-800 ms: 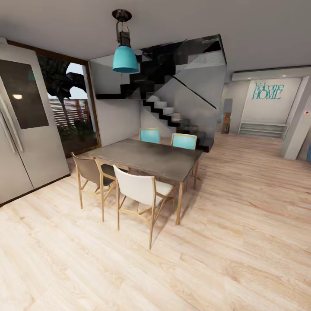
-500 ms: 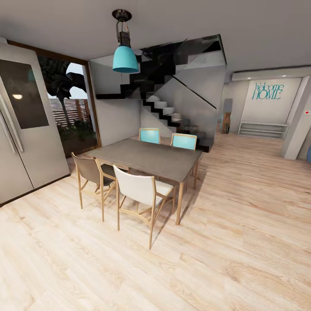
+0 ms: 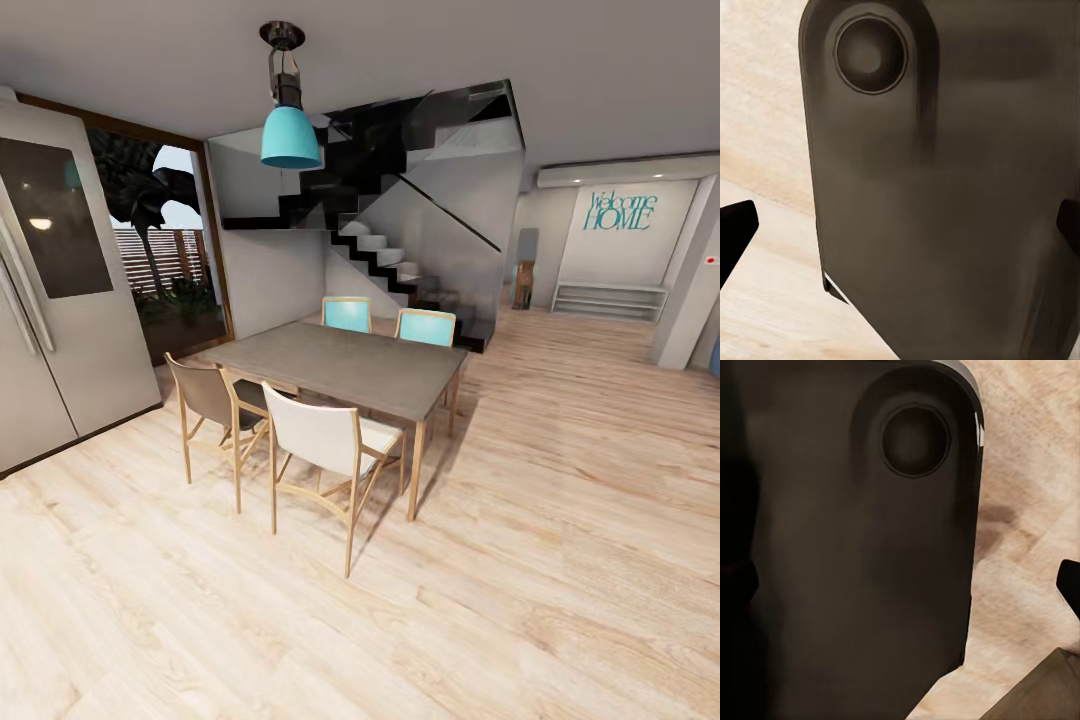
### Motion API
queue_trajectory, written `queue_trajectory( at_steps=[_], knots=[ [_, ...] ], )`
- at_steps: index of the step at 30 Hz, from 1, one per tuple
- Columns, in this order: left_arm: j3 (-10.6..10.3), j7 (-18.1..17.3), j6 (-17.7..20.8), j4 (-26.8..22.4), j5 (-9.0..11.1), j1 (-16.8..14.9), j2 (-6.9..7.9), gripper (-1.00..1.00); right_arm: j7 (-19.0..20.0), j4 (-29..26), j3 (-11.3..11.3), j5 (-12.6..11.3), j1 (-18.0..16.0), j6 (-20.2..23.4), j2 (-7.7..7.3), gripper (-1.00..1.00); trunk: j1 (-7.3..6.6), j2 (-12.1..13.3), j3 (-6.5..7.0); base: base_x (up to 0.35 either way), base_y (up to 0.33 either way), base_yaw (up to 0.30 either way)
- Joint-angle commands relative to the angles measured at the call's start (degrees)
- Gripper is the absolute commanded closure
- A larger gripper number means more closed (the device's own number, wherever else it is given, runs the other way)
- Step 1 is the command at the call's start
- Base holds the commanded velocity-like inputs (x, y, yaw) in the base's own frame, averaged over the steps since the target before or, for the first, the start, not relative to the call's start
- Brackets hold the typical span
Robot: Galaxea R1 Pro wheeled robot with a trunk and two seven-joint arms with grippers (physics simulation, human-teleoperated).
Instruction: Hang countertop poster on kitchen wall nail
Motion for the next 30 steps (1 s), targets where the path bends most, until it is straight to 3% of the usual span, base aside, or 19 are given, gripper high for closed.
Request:
queue_trajectory(
  at_steps=[1,4,11,12,14,20,30],
  knots=[
    [0.00,-0.01,-0.01,-0.09,0.01,0.02,0.00,-1.00,0.02,-0.01,0.04,-0.02,-0.02,-0.02,-0.01,-1.00,0.00,-0.02,-0.04,0.000,0.000,0.000],
    [0.28,0.03,-0.67,-0.74,-0.05,0.68,-0.52,-1.00,-0.06,-0.67,-0.23,-0.18,-0.68,-0.45,-0.21,-1.00,0.00,-0.02,-0.04,0.000,0.000,0.000],
    [0.52,0.16,-2.92,-2.98,-0.25,1.47,0.73,-1.00,-0.25,-2.96,-0.49,-0.18,-2.99,-2.70,-0.55,-1.00,0.00,-0.02,-0.04,0.000,0.000,0.000],
    [0.52,0.15,-6.28,-33.02,-0.26,1.48,0.88,-1.00,-0.26,-26.86,-0.50,-0.17,-4.24,-12.98,-0.58,-1.00,0.00,-0.02,-0.04,0.000,0.000,0.000],
    [0.56,0.16,-6.41,-36.26,-0.27,1.52,1.42,-1.00,-0.33,-30.05,-0.53,-0.14,-4.32,-13.34,-0.63,-1.00,0.00,-0.02,-0.04,0.000,0.000,0.000],
    [1.00,0.17,-6.53,-39.38,-0.25,1.54,2.19,-1.00,-0.40,-33.25,-0.36,0.15,-4.03,-13.72,-0.82,-1.00,0.00,-0.02,-0.04,0.000,0.000,0.000],
    [1.24,0.17,-6.54,-39.23,-0.20,1.55,3.06,-1.00,-0.39,-33.44,-0.20,0.42,-3.87,-13.80,-1.57,-1.00,0.00,-0.02,-0.04,0.000,0.000,0.000]
  ],
)
